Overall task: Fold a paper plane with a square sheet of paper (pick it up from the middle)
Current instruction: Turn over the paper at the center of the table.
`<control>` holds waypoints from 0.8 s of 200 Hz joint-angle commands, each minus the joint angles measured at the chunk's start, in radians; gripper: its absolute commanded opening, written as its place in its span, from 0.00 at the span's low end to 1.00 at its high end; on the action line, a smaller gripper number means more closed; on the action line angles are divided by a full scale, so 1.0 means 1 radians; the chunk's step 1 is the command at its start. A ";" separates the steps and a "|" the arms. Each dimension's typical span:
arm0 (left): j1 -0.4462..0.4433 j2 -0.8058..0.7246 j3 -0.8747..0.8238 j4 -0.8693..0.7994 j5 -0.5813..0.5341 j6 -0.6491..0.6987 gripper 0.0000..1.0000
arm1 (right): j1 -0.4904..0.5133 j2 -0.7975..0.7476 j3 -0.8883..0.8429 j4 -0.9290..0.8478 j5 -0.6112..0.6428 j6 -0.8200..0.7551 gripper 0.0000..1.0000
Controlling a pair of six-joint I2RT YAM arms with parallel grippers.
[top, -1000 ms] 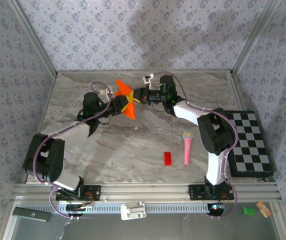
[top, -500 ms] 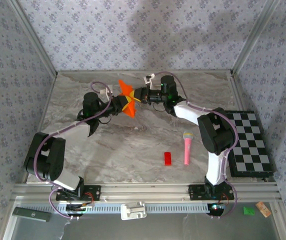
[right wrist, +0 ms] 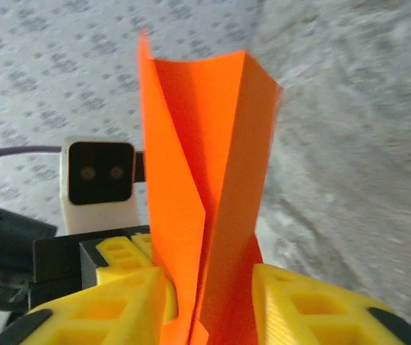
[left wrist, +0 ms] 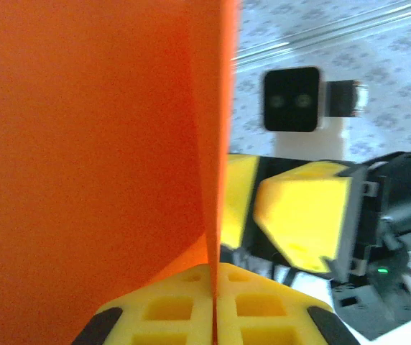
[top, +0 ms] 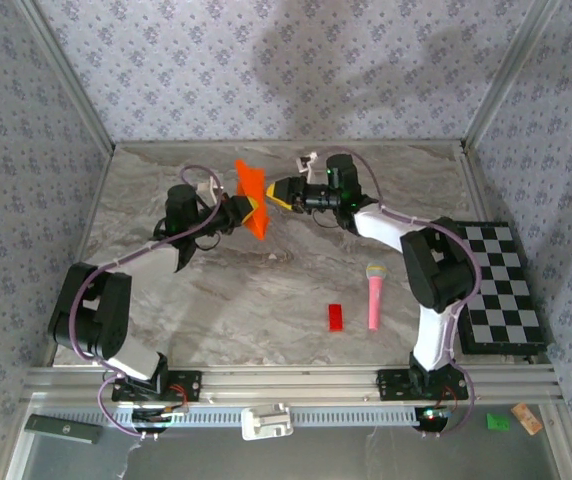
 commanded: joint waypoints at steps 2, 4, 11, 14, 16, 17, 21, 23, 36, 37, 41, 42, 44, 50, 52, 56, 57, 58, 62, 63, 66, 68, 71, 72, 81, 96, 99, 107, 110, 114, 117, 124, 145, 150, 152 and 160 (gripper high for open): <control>0.001 -0.051 0.073 -0.267 -0.054 0.206 0.07 | -0.026 -0.113 -0.006 -0.251 0.148 -0.211 0.43; 0.001 -0.054 0.079 -0.293 -0.063 0.223 0.07 | -0.027 -0.118 -0.007 -0.266 0.164 -0.228 0.44; -0.002 -0.063 0.105 -0.387 -0.097 0.286 0.07 | -0.031 -0.139 -0.006 -0.328 0.214 -0.271 0.46; -0.003 -0.066 0.116 -0.429 -0.113 0.314 0.07 | -0.033 -0.148 -0.006 -0.349 0.234 -0.286 0.46; -0.004 -0.068 0.126 -0.456 -0.126 0.327 0.07 | -0.034 -0.154 -0.007 -0.363 0.246 -0.291 0.46; -0.004 -0.068 0.130 -0.470 -0.132 0.339 0.07 | -0.035 -0.156 -0.007 -0.369 0.252 -0.292 0.46; -0.009 -0.071 0.149 -0.525 -0.159 0.379 0.07 | -0.038 -0.166 -0.007 -0.393 0.277 -0.322 0.47; -0.012 -0.072 0.158 -0.552 -0.172 0.398 0.07 | -0.038 -0.171 -0.006 -0.407 0.289 -0.337 0.47; -0.029 -0.069 0.221 -0.708 -0.272 0.504 0.07 | -0.040 -0.205 -0.006 -0.487 0.379 -0.391 0.50; -0.031 -0.067 0.229 -0.721 -0.280 0.514 0.07 | -0.040 -0.206 -0.007 -0.492 0.387 -0.394 0.50; -0.038 -0.063 0.251 -0.763 -0.310 0.545 0.07 | -0.041 -0.217 -0.009 -0.506 0.407 -0.406 0.51; -0.040 -0.061 0.256 -0.773 -0.318 0.549 0.07 | -0.041 -0.219 -0.010 -0.510 0.411 -0.408 0.51; -0.043 -0.059 0.263 -0.792 -0.334 0.565 0.07 | -0.041 -0.225 -0.012 -0.516 0.420 -0.413 0.52; -0.054 -0.049 0.292 -0.844 -0.381 0.603 0.07 | -0.043 -0.240 -0.017 -0.533 0.457 -0.426 0.52; -0.058 -0.047 0.302 -0.860 -0.400 0.613 0.07 | -0.043 -0.246 -0.019 -0.538 0.468 -0.428 0.53; -0.064 -0.038 0.319 -0.893 -0.433 0.634 0.08 | -0.043 -0.256 -0.022 -0.550 0.491 -0.438 0.53; -0.066 -0.035 0.321 -0.900 -0.441 0.638 0.07 | -0.043 -0.259 -0.023 -0.553 0.497 -0.439 0.53; -0.068 -0.033 0.327 -0.908 -0.449 0.643 0.07 | -0.043 -0.261 -0.024 -0.556 0.503 -0.442 0.53; -0.074 -0.025 0.346 -0.935 -0.480 0.660 0.08 | -0.043 -0.270 -0.026 -0.568 0.521 -0.452 0.54; -0.075 -0.022 0.350 -0.942 -0.488 0.664 0.08 | -0.043 -0.273 -0.027 -0.570 0.526 -0.453 0.54; -0.080 -0.016 0.363 -0.959 -0.513 0.677 0.08 | -0.044 -0.279 -0.028 -0.578 0.540 -0.459 0.54; -0.083 -0.009 0.371 -0.972 -0.531 0.685 0.07 | -0.044 -0.283 -0.029 -0.584 0.547 -0.463 0.54; -0.087 -0.002 0.385 -0.991 -0.556 0.694 0.07 | -0.045 -0.289 -0.031 -0.591 0.562 -0.467 0.54; -0.089 0.002 0.389 -0.997 -0.565 0.698 0.07 | -0.046 -0.292 -0.031 -0.592 0.567 -0.468 0.54; -0.103 0.028 0.428 -1.042 -0.641 0.727 0.07 | -0.047 -0.309 -0.039 -0.608 0.605 -0.477 0.55; -0.139 0.081 0.493 -1.111 -0.795 0.768 0.07 | -0.053 -0.331 -0.040 -0.628 0.659 -0.484 0.56; -0.146 0.092 0.504 -1.124 -0.828 0.777 0.07 | -0.053 -0.336 -0.056 -0.632 0.669 -0.484 0.56; -0.169 0.128 0.535 -1.147 -0.922 0.801 0.07 | -0.055 -0.348 -0.081 -0.635 0.692 -0.487 0.56; -0.177 0.142 0.545 -1.156 -0.960 0.808 0.07 | -0.057 -0.352 -0.086 -0.635 0.699 -0.487 0.56; -0.189 0.162 0.560 -1.164 -1.011 0.818 0.07 | -0.057 -0.357 -0.090 -0.635 0.710 -0.487 0.56; -0.197 0.177 0.571 -1.171 -1.046 0.825 0.07 | -0.058 -0.361 -0.095 -0.636 0.720 -0.486 0.56; -0.215 0.215 0.597 -1.189 -1.114 0.834 0.07 | -0.059 -0.368 -0.104 -0.636 0.738 -0.483 0.56; -0.254 0.322 0.669 -1.225 -1.253 0.837 0.05 | -0.068 -0.384 -0.127 -0.640 0.760 -0.473 0.57; -0.261 0.342 0.683 -1.226 -1.270 0.838 0.05 | -0.070 -0.388 -0.131 -0.642 0.761 -0.472 0.57; -0.266 0.352 0.687 -1.225 -1.282 0.840 0.05 | -0.071 -0.389 -0.132 -0.642 0.761 -0.471 0.57; -0.273 0.380 0.701 -1.225 -1.314 0.848 0.04 | -0.076 -0.394 -0.138 -0.645 0.763 -0.469 0.57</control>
